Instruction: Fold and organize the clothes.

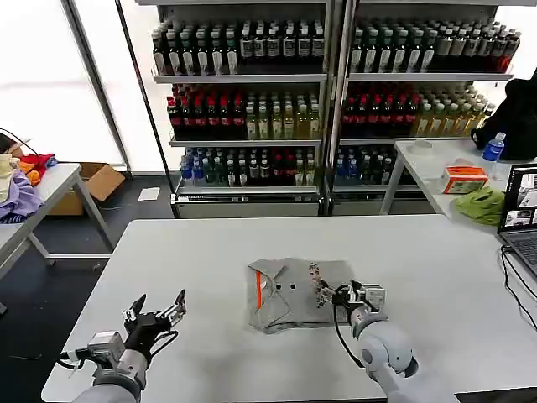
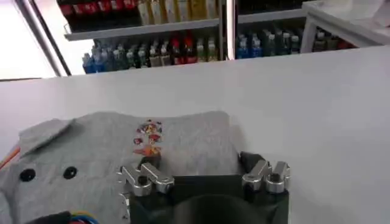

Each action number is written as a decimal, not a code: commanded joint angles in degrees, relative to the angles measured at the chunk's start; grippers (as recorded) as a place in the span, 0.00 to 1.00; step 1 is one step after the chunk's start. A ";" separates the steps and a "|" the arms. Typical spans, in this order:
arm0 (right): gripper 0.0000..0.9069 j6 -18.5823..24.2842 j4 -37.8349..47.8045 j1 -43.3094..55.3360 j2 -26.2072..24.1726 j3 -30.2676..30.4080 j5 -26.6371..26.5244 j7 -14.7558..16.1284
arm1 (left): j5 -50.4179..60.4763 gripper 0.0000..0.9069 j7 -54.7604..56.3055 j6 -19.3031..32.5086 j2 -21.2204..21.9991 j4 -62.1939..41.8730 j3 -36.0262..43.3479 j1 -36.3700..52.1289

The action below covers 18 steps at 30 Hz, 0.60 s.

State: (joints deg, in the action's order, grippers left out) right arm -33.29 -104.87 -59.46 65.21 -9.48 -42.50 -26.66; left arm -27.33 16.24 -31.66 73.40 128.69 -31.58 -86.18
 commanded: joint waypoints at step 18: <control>1.00 0.43 -20.09 -12.05 -5.09 -21.17 9.46 2.04 | 6.69 1.00 -2.36 10.79 1.87 -0.63 -0.09 1.57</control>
State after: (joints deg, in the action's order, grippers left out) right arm -33.06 -117.21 -64.88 62.02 -18.10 -37.28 -25.49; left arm -24.44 14.67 -27.02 74.72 129.06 -31.23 -85.14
